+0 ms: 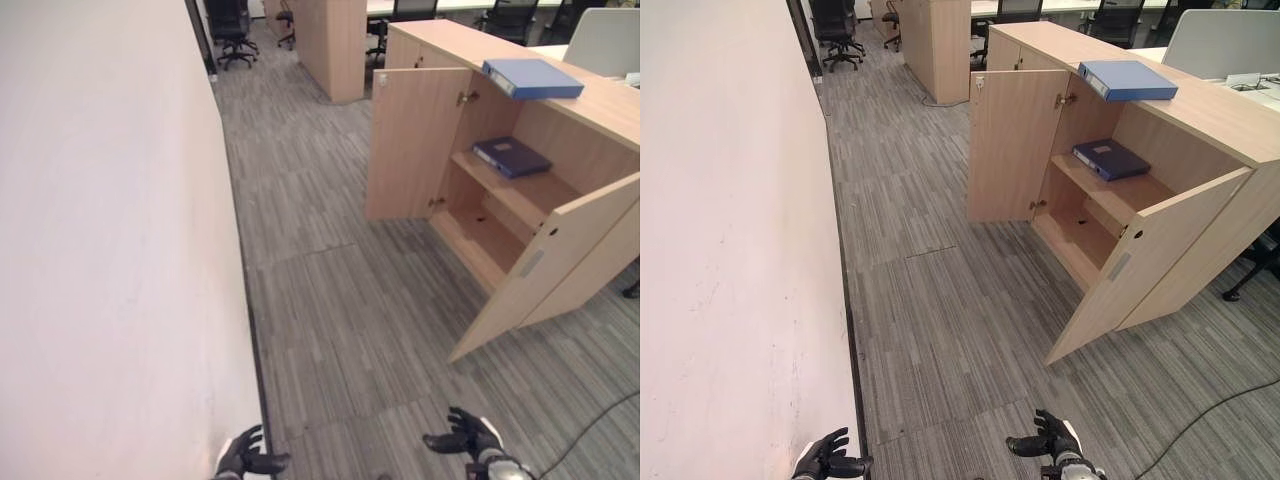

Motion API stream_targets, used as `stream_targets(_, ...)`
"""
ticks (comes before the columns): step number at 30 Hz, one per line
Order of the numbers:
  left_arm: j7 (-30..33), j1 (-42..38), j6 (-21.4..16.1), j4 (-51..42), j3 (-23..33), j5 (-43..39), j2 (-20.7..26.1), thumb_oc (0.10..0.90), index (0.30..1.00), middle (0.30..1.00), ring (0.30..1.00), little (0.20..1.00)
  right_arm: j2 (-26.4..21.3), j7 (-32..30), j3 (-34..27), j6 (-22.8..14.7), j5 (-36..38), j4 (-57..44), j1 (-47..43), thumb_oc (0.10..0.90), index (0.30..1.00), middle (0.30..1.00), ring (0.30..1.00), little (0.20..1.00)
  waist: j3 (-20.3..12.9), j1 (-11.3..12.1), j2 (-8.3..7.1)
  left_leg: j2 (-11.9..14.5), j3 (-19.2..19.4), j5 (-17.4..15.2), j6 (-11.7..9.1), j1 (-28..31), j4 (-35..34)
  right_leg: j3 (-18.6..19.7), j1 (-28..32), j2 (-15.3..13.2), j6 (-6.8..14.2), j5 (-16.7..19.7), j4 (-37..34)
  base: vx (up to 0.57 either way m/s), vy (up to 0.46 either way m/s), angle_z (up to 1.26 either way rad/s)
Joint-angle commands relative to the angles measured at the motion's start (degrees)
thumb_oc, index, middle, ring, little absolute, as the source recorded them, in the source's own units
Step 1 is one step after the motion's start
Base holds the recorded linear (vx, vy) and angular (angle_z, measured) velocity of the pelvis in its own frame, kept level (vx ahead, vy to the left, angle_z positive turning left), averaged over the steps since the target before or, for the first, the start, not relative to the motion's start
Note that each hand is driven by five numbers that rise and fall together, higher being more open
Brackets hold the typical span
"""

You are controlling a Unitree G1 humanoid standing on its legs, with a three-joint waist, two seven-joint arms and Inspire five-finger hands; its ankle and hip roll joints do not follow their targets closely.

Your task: Put the empty folder in the office cabinet

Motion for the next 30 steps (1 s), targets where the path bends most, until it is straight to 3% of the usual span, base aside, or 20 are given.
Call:
stream_targets(1,-0.46,-3.8,-3.51,0.79,-0.33,-0.51,3.9,0.8,0.9,0.9,0.9,0.9,-3.27,0.47,1.57,-2.18,-0.47,-1.65,-2.16,0.8,0.9,0.9,0.9,0.9,-1.66,0.54,-1.65,3.56,-5.59,-1.43,-4.52,-2.56,-0.71,2.0,2.11,-4.19,5.47,-4.8,1.78,0.0,0.0,0.0)
stream_targets(30,-0.07,-5.21,-3.06,2.36,-1.26,-0.2,3.56,0.8,0.9,0.9,0.9,0.9,-3.46,0.08,0.89,-1.65,0.74,0.89,-2.62,0.8,0.9,0.9,0.9,0.9,-0.3,-0.3,-1.22,4.13,-7.35,-1.4,-5.49,-3.74,-0.11,1.95,1.93,-2.53,4.28,-5.87,1.35,0.01,-0.017,0.01)
